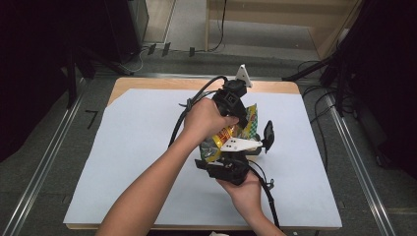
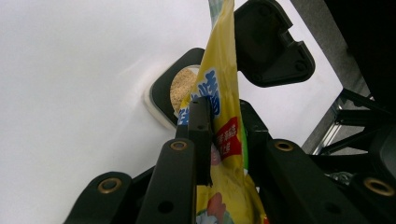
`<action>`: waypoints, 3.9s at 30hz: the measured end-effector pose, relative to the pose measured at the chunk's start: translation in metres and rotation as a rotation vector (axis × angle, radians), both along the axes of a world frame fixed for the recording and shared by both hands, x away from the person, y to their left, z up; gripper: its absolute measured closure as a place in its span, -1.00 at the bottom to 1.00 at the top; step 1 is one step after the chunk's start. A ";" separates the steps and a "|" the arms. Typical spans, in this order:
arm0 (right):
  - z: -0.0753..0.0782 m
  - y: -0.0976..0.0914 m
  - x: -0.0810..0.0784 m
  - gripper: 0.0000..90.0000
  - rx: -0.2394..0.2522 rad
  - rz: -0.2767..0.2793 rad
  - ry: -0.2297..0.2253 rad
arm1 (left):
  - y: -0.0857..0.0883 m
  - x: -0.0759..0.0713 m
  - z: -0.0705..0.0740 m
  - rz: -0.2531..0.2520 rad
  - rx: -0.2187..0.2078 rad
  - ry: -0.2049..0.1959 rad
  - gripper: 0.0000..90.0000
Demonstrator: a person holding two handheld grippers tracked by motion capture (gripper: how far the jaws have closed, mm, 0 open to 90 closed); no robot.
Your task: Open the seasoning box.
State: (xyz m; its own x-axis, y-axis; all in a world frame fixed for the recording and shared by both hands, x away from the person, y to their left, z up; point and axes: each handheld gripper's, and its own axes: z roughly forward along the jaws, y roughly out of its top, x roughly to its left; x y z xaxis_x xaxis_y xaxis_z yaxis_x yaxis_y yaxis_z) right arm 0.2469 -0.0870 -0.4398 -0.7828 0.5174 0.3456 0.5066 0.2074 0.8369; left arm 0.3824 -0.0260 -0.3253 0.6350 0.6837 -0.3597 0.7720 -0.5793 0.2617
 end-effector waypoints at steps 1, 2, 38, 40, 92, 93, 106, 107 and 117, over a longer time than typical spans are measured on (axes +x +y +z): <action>0.000 0.000 0.000 0.46 0.000 0.000 0.000 | 0.000 0.000 0.000 0.000 0.000 0.001 0.78; 0.000 0.000 0.000 0.46 0.001 0.000 0.001 | 0.000 0.000 0.000 0.000 0.001 0.002 0.78; 0.002 -0.003 -0.001 0.46 0.033 -0.010 0.010 | -0.006 -0.001 0.000 -0.005 0.009 -0.002 0.77; 0.002 -0.003 -0.001 0.46 0.030 -0.011 0.008 | -0.006 -0.001 0.000 -0.009 0.009 0.001 0.77; 0.005 -0.003 -0.004 0.44 0.021 -0.002 -0.001 | 0.007 0.005 0.001 0.008 -0.015 -0.022 0.91; 0.005 -0.003 -0.004 0.43 0.024 0.000 0.004 | 0.007 0.005 0.000 0.011 -0.013 -0.021 0.92; 0.010 -0.002 -0.006 0.46 0.044 0.019 0.006 | 0.012 0.009 0.006 0.014 -0.010 -0.051 0.97; 0.009 -0.002 -0.006 0.47 0.043 0.017 0.005 | 0.013 0.008 0.007 0.016 -0.013 -0.056 0.97; 0.001 0.002 -0.005 0.41 -0.025 0.018 -0.028 | 0.013 -0.003 0.004 0.008 -0.027 -0.082 0.96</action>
